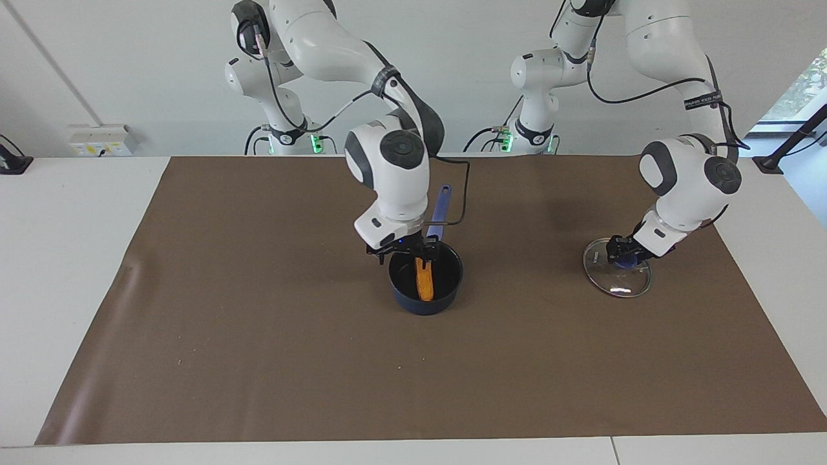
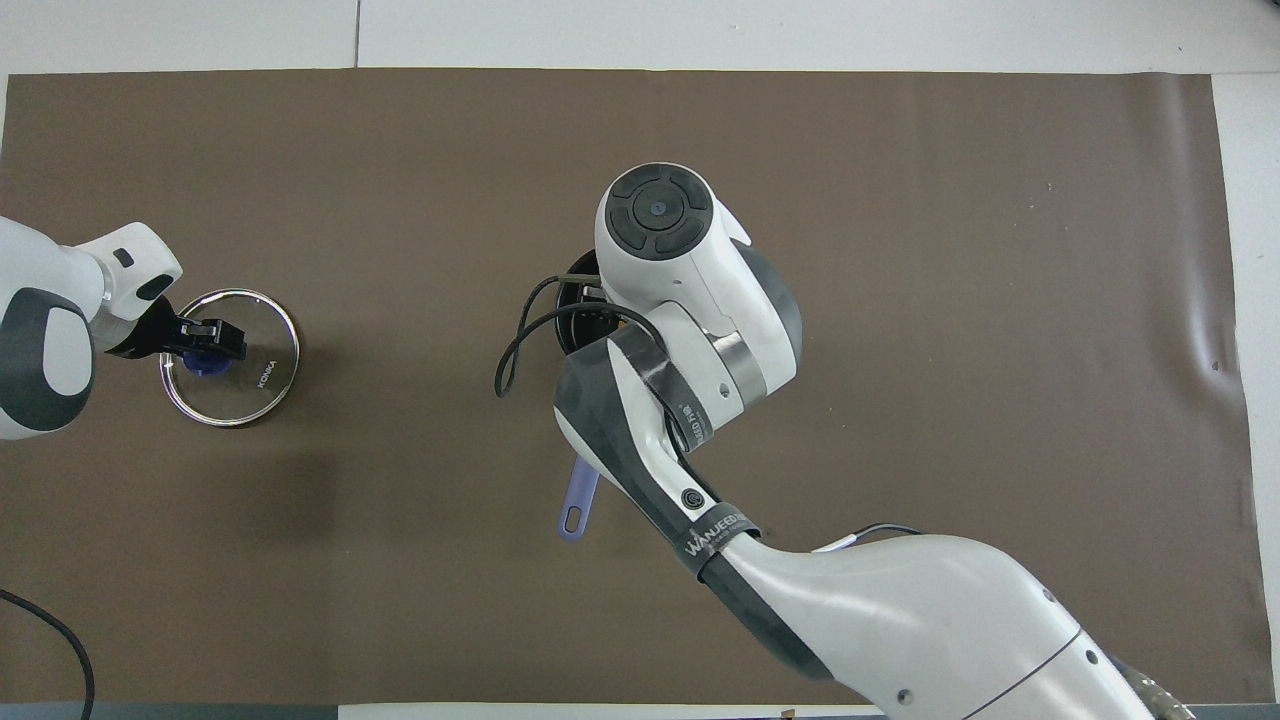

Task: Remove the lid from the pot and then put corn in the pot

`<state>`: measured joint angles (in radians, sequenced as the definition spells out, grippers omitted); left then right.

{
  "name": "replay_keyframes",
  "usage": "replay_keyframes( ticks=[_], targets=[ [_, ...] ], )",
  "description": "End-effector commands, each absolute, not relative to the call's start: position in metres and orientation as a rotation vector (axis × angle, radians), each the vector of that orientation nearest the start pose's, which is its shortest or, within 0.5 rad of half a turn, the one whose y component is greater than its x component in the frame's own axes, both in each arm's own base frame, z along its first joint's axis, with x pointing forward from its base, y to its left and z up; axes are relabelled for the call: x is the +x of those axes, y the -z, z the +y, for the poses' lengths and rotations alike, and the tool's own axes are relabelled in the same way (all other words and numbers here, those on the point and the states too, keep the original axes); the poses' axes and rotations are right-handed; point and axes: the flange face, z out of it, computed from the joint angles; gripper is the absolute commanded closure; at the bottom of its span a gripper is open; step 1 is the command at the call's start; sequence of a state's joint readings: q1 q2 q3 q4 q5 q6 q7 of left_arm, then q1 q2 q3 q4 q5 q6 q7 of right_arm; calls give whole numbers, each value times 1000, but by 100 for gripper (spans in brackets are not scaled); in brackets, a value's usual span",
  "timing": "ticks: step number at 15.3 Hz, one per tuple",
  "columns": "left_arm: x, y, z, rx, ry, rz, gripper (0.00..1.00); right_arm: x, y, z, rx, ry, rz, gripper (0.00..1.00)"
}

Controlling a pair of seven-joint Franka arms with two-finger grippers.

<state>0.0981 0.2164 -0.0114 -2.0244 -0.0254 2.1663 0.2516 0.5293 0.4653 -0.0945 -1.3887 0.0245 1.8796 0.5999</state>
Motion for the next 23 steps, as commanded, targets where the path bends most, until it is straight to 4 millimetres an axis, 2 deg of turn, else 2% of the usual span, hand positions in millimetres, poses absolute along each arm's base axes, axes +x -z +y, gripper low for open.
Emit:
replay_keyframes(
  ticks=[1,2,4,5,6,7,8,10,12,13,14,16,18,19,21,23],
  targets=[
    [576,-332,52,-3143,-82,347,73,631,-527,203,-3130,46,212,0],
    [577,-332,52,-3142,-84,362,1,627,-551,174,-3141,-12,226,0],
    [580,-337,51,-3141,-80,365,0,620,-598,118,-3146,-38,172,0],
    [582,-341,49,-3140,-75,370,0,609,-616,98,-3152,-34,132,0],
    [584,-347,49,-3140,-77,372,0,598,-621,71,-3160,-82,119,0],
    [587,-357,46,-3140,-84,377,0,588,-615,51,-3161,-136,87,0],
    [592,-373,42,-3140,-96,388,0,578,-604,39,-3168,-185,28,0],
    [601,-416,33,-3146,-125,381,0,560,-595,9,-3168,-205,33,0],
    [608,-468,13,-3152,-123,269,0,558,-586,3,-3167,-177,0,0],
    [608,-490,5,-3152,-110,174,0,554,-593,-8,-3165,-139,26,0],
    [603,-512,-2,-3152,-72,92,0,549,-593,-14,-3164,-129,21,0],
    [578,-551,-11,-3150,-65,68,0,528,-581,-19,-3181,-166,-36,0],
    [555,-571,-10,-3147,-123,74,0,530,-576,-21,-3189,-172,-24,0],
    [546,-576,-11,-3145,-140,81,0,529,-576,-34,-3186,-170,15,0],
    [520,-577,-12,-3140,-171,93,0,533,-578,-45,-3185,-163,50,0],
    [508,-569,-14,-3137,-200,104,0,539,-578,-46,-3187,-166,51,0]
  ],
)
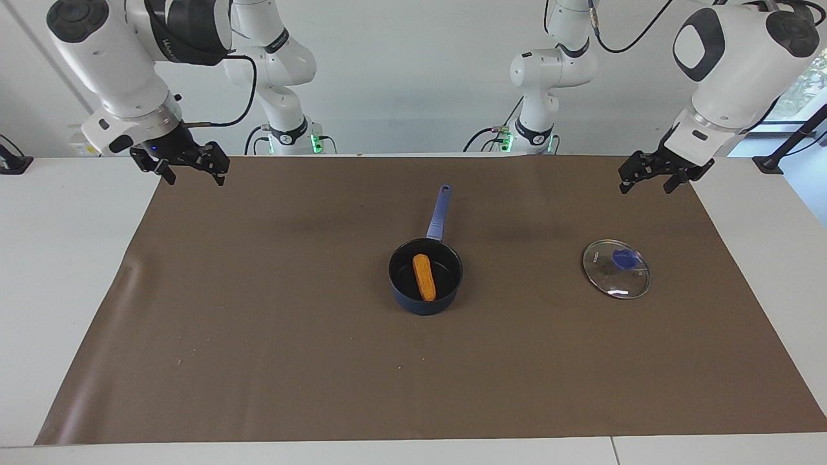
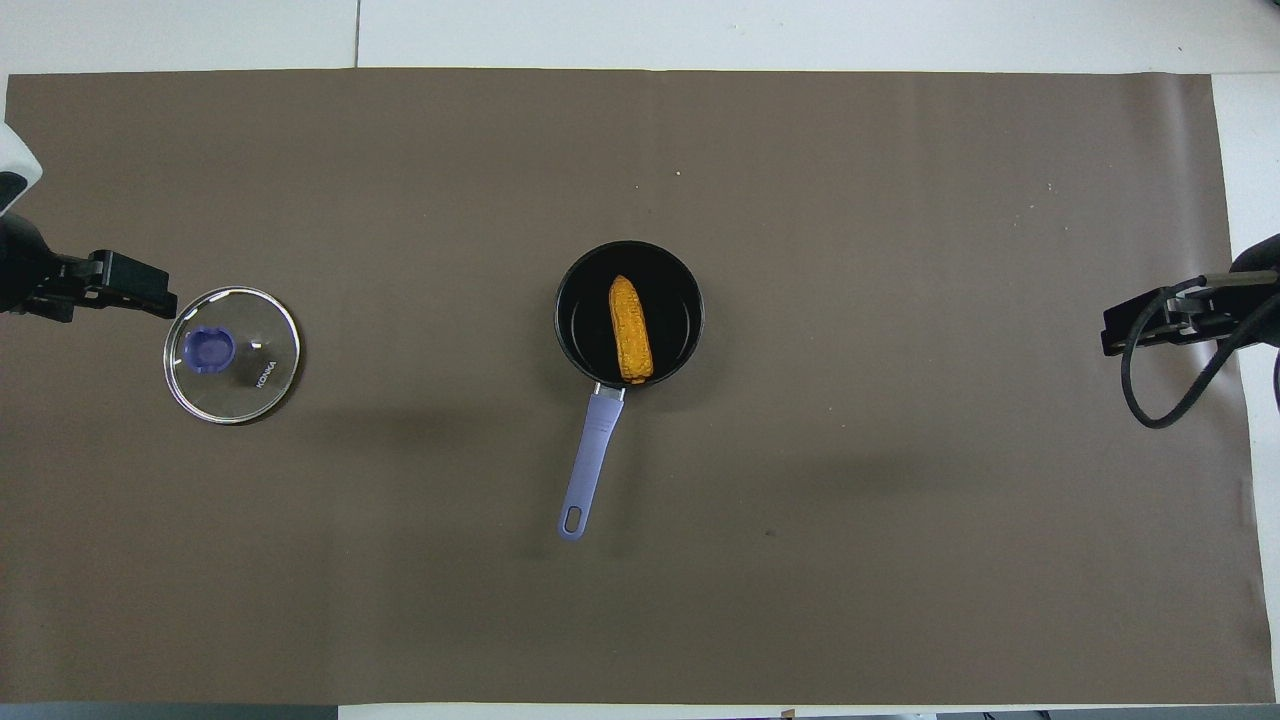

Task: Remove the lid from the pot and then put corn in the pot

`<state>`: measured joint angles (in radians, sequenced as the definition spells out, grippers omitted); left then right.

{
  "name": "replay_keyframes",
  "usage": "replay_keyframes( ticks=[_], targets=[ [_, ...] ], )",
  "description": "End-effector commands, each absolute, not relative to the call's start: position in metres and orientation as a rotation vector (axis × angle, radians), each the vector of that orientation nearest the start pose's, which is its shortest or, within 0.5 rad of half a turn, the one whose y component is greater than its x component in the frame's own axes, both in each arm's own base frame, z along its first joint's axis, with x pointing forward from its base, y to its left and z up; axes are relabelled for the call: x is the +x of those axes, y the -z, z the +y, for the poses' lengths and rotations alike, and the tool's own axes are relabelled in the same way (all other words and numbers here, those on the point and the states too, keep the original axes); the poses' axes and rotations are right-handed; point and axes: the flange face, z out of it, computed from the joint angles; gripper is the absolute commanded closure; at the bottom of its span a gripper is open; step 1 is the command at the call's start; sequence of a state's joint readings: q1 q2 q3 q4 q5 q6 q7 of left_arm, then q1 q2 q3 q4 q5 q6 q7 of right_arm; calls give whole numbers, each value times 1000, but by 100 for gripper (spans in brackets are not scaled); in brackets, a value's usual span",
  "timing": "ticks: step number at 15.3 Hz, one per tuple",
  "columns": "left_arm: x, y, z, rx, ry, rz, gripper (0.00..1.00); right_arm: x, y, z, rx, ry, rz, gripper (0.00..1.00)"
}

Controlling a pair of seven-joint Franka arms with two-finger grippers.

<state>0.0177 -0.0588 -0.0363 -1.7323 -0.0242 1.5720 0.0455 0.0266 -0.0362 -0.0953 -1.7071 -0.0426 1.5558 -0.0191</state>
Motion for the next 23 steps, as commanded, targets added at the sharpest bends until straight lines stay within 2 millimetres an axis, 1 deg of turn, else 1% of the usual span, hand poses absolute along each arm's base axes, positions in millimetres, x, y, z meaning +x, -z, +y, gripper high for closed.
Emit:
replay_keyframes(
  ticks=[1,2,3,4,5,6,9,12,15,20,23],
  targets=[
    [509,-570,-18,-3137,-188,116,0,539,-579,-46,-3188,-164,51,0],
    [514,-575,-25,-3137,-167,131,0,539,-579,-47,-3189,-162,56,0],
    [522,-584,-32,-3133,-140,151,0,542,-578,-50,-3191,-165,61,0],
    [528,-592,-34,-3131,-125,158,0,544,-578,-53,-3186,-169,69,0],
    [529,-599,-34,-3130,-125,159,0,543,-578,-55,-3175,-175,72,0],
    [528,-601,-35,-3129,-132,161,0,543,-577,-56,-3174,-183,74,0],
    [520,-597,-36,-3119,-206,174,0,544,-577,-58,-3178,-178,79,0],
    [521,-599,-35,-3110,-193,179,0,543,-577,-65,-3175,-183,99,0],
    [522,-598,-36,-3112,-186,172,0,544,-578,-64,-3171,-175,97,0],
    [524,-599,-29,-3117,-168,160,0,541,-582,-65,-3163,-165,78,0],
    [522,-600,-34,-3117,-158,167,0,539,-586,-64,-3162,-167,54,0]
  ],
)
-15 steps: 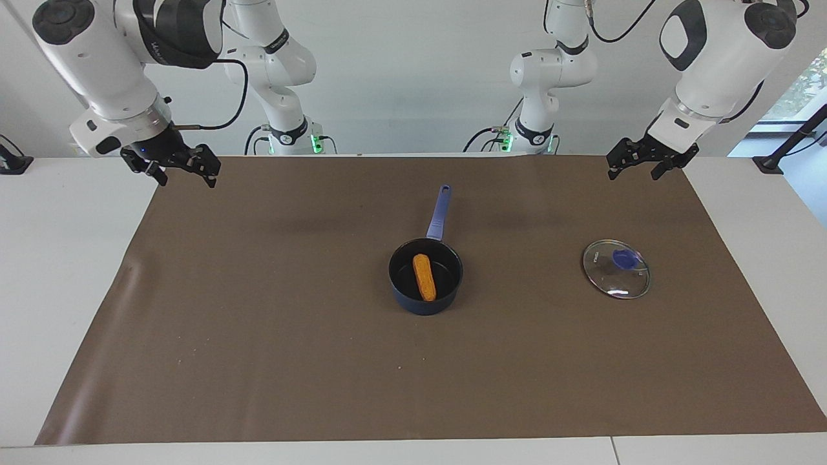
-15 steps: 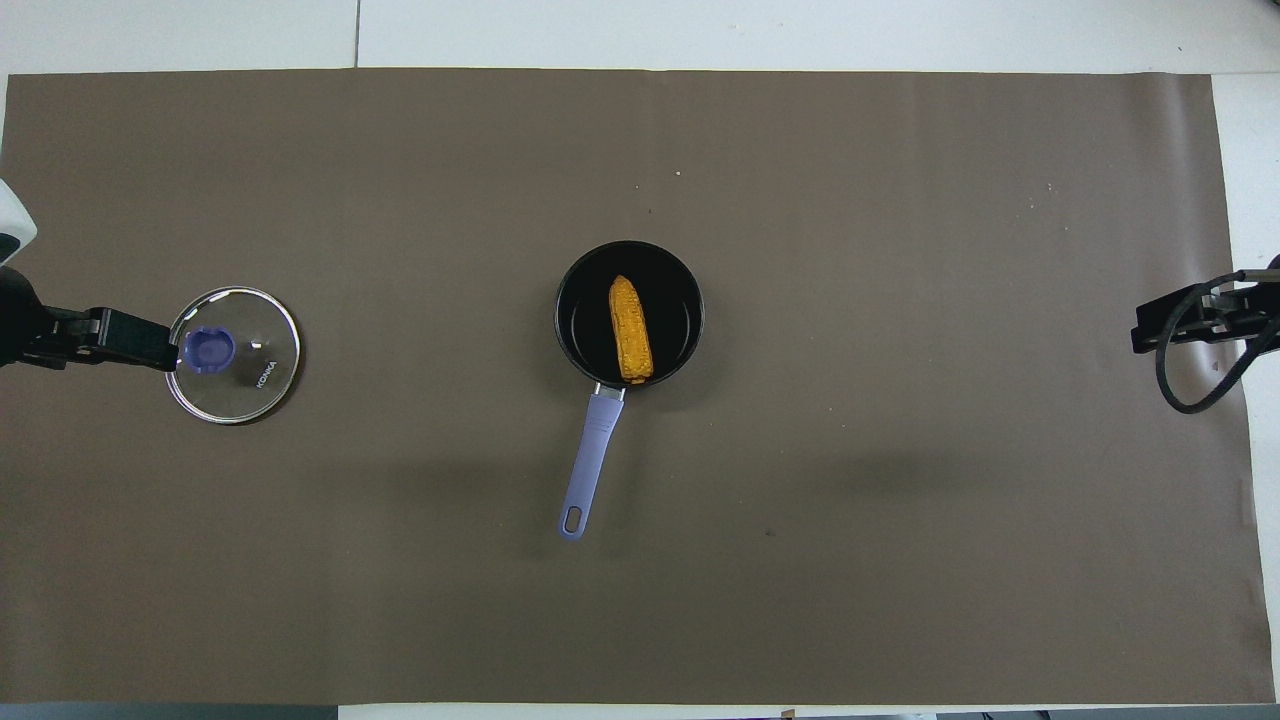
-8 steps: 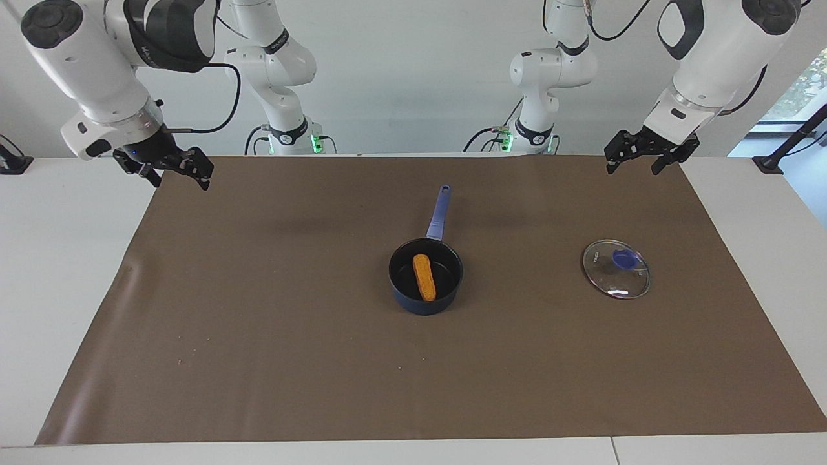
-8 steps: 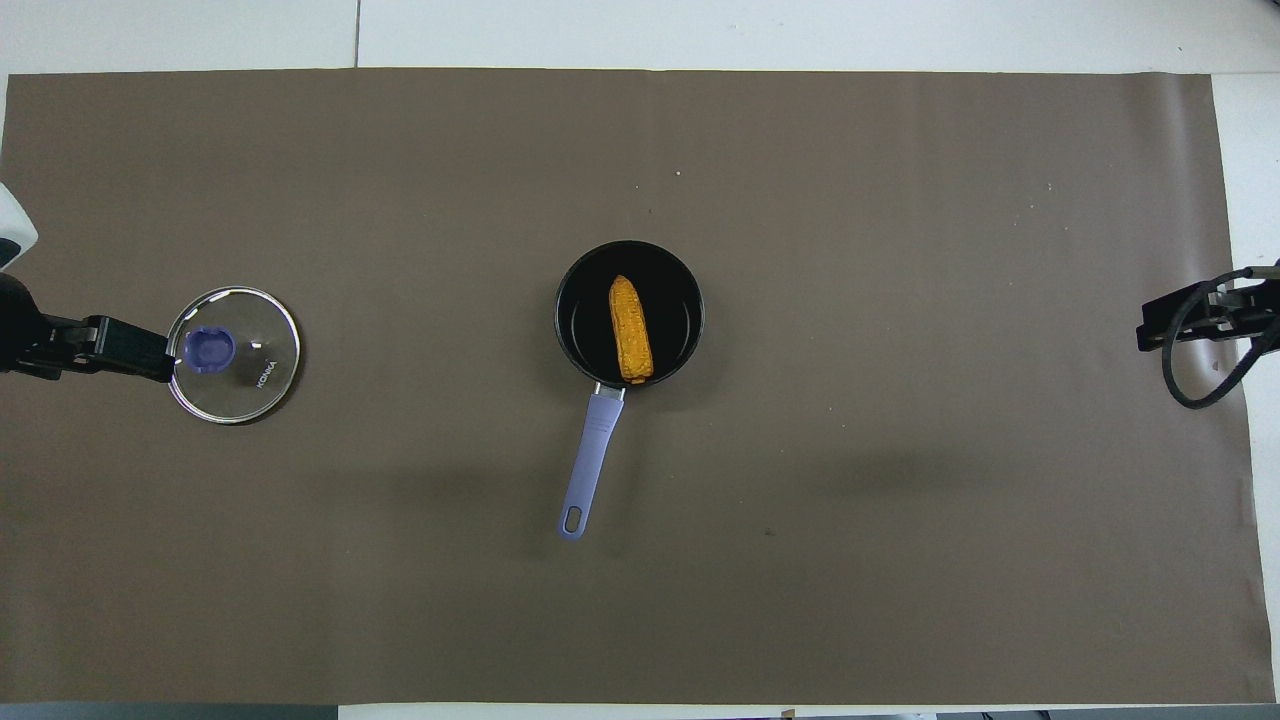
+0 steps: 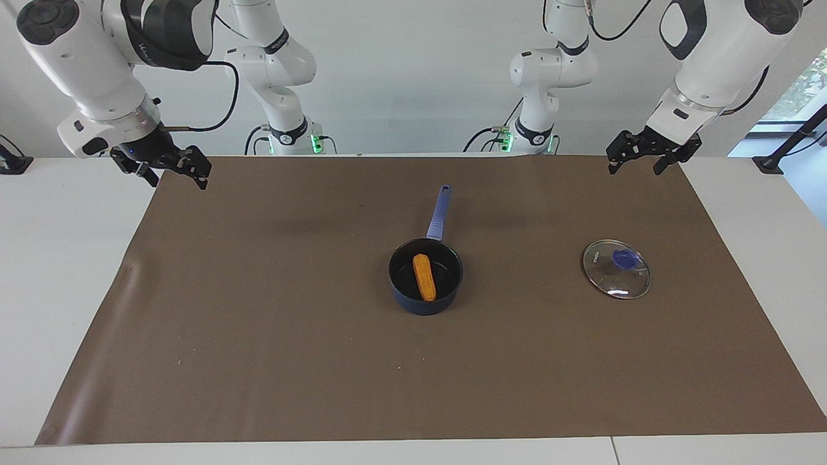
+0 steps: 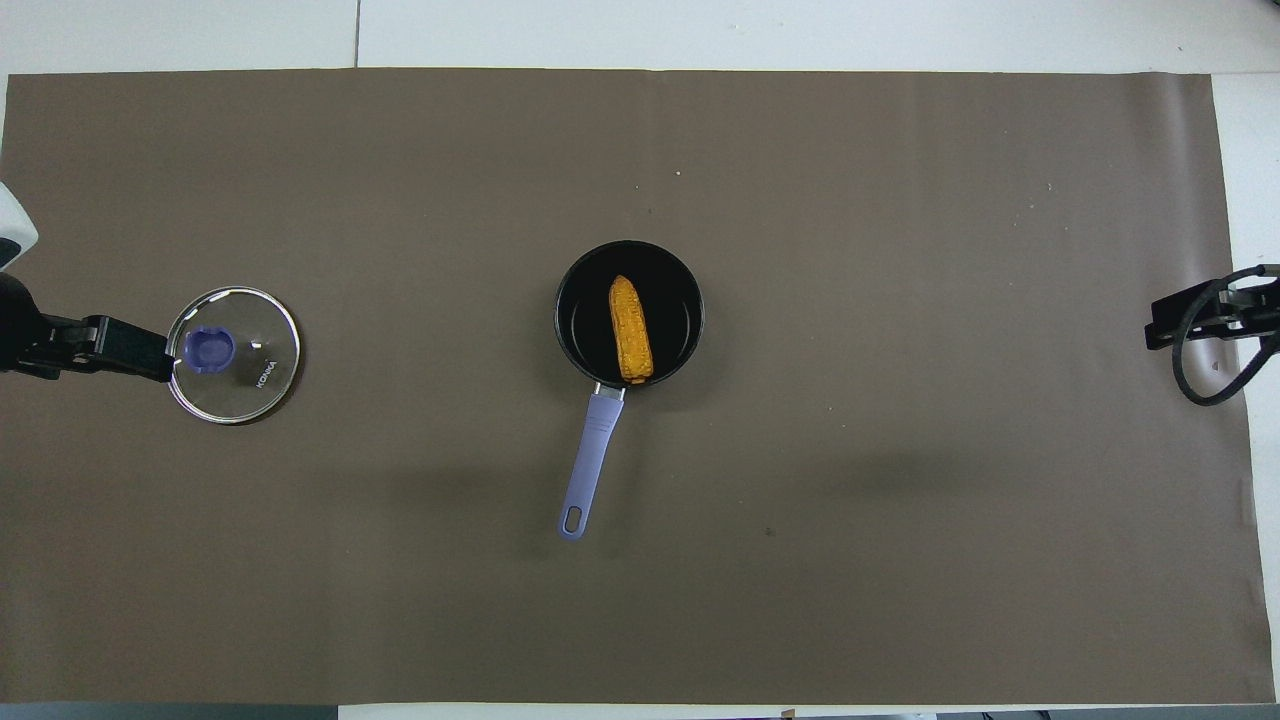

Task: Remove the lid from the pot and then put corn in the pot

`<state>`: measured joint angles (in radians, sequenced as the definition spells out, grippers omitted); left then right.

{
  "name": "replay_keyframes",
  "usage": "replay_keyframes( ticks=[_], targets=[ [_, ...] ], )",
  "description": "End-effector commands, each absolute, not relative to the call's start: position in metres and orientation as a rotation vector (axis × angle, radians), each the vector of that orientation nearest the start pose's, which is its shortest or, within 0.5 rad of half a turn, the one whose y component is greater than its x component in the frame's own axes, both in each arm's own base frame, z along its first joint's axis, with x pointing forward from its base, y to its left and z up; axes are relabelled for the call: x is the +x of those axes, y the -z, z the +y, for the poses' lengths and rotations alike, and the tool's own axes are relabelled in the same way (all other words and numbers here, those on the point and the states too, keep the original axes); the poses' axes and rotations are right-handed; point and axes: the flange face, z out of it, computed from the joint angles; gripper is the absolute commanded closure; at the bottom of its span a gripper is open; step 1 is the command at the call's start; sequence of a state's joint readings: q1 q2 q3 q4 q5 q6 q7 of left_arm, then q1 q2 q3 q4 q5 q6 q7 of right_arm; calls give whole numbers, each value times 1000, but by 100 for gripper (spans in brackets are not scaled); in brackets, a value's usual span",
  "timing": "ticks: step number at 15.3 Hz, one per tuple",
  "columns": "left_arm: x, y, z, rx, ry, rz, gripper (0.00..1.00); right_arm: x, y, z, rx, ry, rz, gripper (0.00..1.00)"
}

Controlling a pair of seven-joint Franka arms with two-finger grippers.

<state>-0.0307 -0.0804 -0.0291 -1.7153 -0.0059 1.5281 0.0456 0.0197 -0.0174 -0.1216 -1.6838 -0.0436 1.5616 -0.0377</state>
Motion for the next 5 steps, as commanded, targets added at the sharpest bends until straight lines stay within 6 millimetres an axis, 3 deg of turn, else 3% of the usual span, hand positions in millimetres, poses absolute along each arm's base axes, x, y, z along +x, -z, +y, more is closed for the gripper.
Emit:
replay_keyframes(
  ticks=[1,5],
  targets=[
    [522,-601,-35,-3117,-153,172,0,536,-588,-63,-3161,-167,42,0],
    [521,-601,-36,-3120,-158,172,0,532,-597,-60,-3162,-143,18,0]
  ],
)
